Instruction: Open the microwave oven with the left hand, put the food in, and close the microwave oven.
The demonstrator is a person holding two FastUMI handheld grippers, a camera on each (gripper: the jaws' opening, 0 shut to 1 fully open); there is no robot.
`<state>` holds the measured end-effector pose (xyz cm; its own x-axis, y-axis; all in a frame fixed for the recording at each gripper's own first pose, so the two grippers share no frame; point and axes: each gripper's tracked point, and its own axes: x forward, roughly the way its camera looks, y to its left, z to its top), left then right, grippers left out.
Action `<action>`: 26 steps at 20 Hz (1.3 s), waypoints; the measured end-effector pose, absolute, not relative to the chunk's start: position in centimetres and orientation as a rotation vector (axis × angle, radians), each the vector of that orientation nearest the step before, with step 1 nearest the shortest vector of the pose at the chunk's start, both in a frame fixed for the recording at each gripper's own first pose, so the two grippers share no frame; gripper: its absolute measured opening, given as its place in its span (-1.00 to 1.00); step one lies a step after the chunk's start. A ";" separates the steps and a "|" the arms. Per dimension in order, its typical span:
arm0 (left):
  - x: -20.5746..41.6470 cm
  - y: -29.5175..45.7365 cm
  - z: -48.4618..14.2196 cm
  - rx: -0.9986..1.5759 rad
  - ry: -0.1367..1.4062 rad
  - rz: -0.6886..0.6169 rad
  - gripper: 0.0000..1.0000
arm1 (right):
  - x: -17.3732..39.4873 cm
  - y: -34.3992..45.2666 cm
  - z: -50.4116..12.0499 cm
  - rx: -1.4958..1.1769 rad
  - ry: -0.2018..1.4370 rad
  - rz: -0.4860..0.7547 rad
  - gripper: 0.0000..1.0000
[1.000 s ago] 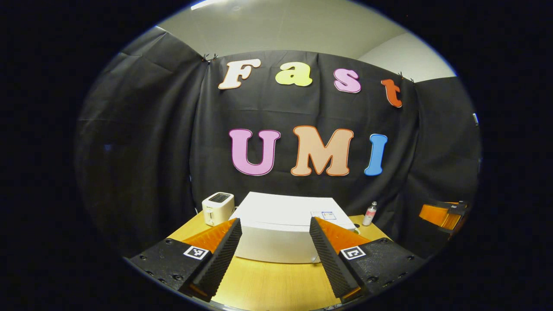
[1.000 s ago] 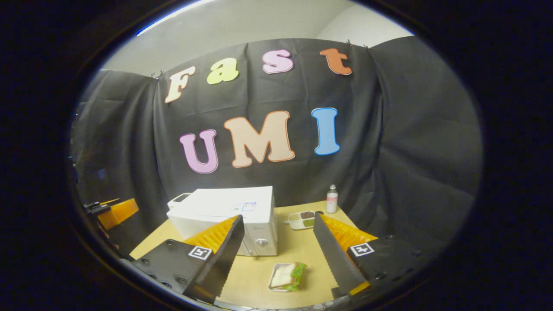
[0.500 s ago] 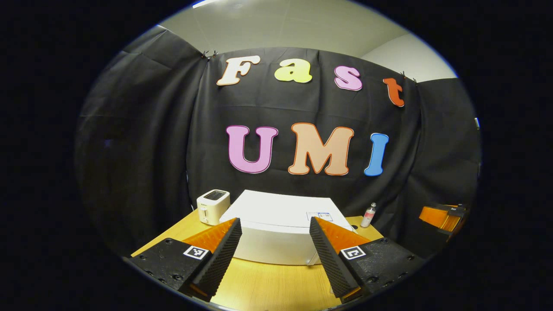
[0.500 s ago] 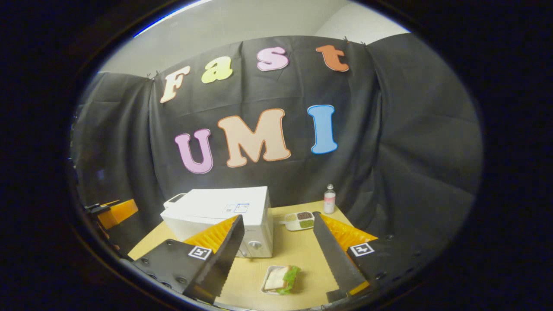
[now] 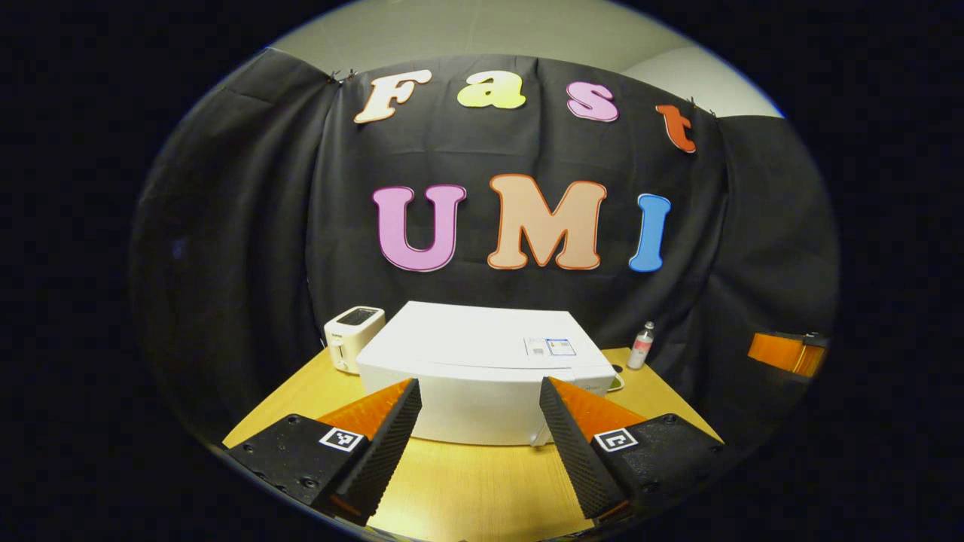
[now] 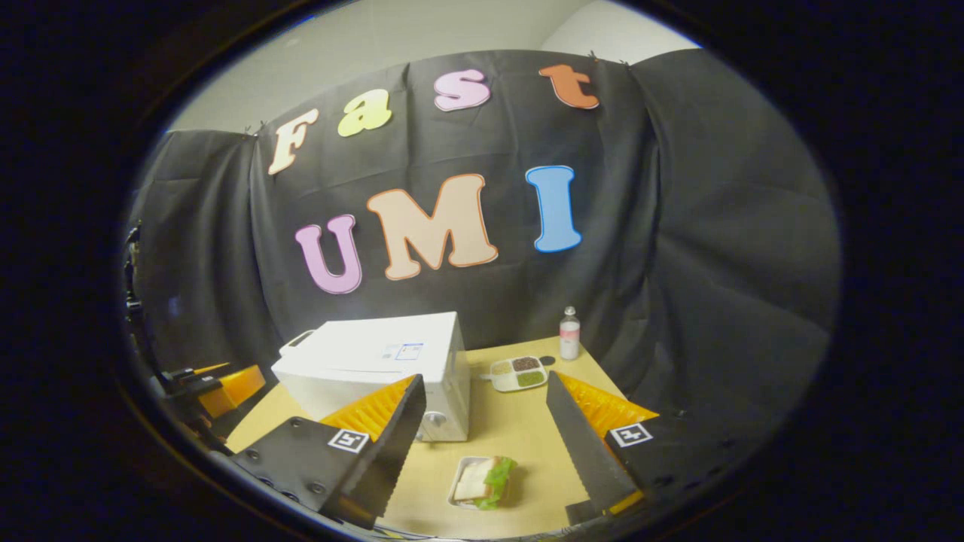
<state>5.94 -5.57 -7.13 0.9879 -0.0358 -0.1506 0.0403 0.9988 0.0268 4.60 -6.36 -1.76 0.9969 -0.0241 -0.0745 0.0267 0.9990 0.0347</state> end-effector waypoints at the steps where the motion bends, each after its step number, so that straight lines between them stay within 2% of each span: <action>1: 6.2 -5.9 -7.9 0.027 0.166 -0.046 0.91 | 4.6 -6.7 -2.2 0.038 0.081 -0.032 0.99; 2: 6.4 -6.4 -8.8 0.024 0.189 -0.055 0.92 | 4.7 -6.8 -2.6 0.043 0.088 -0.036 0.99; 3: 6.4 -7.0 -10.0 0.021 0.224 -0.070 0.91 | 4.7 -7.1 -3.0 0.048 0.095 -0.040 0.84; 8: 6.9 -9.7 -14.7 0.014 0.348 -0.154 0.92 | 4.7 -7.8 -5.2 0.059 0.132 -0.062 0.83; 13: 7.7 -12.5 -20.2 0.001 0.499 -0.205 0.92 | 4.5 -8.3 -7.3 0.067 0.176 -0.074 0.84; 14: 8.0 -13.1 -20.8 -0.005 0.517 -0.215 0.91 | 4.6 -8.4 -7.7 0.064 0.187 -0.080 0.99; 15: 8.6 -13.6 -21.4 -0.004 0.527 -0.223 0.92 | 4.4 -8.5 -8.1 0.063 0.197 -0.083 0.99; 16: 9.1 -14.0 -22.0 0.004 0.542 -0.228 0.91 | 4.2 -8.5 -8.3 0.066 0.199 -0.084 0.84; 17: 9.8 -14.2 -22.8 0.013 0.553 -0.232 0.92 | 4.0 -8.5 -8.2 0.074 0.195 -0.083 0.99; 20: 11.6 -14.4 -26.4 0.027 0.622 -0.235 0.92 | 3.7 -8.2 -8.4 0.096 0.199 -0.074 0.99; 21: 12.3 -14.4 -27.6 0.026 0.647 -0.235 0.91 | 3.8 -8.2 -8.6 0.095 0.202 -0.076 0.84; 22: 13.0 -14.5 -28.6 0.023 0.665 -0.233 0.89 | 3.7 -8.3 -8.6 0.090 0.203 -0.078 0.99; 25: 14.8 -14.5 -30.6 0.011 0.694 -0.219 0.87 | 3.1 -8.7 -8.7 0.085 0.201 -0.090 0.99; 26: 15.5 -14.6 -30.8 0.010 0.696 -0.218 0.79 | 2.9 -8.8 -8.7 0.090 0.200 -0.094 0.99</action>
<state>15.48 -14.62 -30.80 0.7459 -0.1956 -0.6367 0.2025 0.9773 -0.0629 2.92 -8.81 -8.68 0.9756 -0.0842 -0.2026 0.1022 0.9915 0.0801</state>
